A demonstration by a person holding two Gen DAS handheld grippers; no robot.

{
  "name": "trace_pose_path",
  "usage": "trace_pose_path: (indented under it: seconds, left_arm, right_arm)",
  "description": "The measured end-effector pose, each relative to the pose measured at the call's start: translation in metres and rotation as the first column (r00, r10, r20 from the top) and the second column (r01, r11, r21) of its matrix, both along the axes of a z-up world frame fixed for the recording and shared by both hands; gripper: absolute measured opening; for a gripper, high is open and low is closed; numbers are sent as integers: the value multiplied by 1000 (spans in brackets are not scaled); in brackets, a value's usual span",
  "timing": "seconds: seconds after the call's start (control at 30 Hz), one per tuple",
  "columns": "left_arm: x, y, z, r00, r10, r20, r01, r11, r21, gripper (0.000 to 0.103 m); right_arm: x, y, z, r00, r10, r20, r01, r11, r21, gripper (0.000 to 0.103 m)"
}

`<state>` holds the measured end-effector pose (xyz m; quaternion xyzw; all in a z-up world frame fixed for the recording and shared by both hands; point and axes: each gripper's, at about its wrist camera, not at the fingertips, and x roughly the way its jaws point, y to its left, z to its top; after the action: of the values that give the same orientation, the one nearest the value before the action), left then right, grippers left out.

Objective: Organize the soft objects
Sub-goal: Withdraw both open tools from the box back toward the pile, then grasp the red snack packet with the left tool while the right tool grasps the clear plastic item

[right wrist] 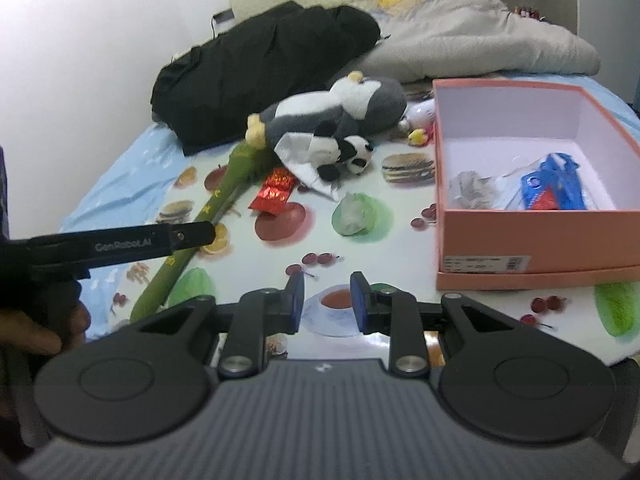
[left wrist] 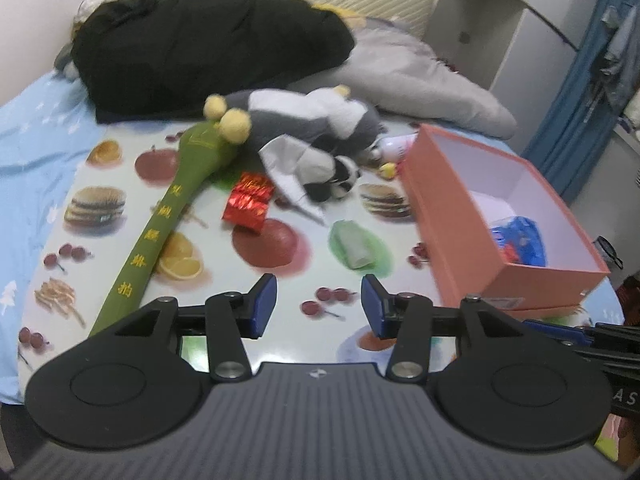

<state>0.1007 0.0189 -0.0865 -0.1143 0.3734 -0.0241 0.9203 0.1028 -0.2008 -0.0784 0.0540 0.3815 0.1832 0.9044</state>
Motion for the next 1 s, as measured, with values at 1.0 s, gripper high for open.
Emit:
trace_pose_path:
  seconds: [1.0]
  left_arm:
    - [239, 39, -122, 993, 43, -109, -21, 980, 197, 69]
  right_arm:
    - [197, 80, -114, 993, 16, -116, -35, 986, -161, 47]
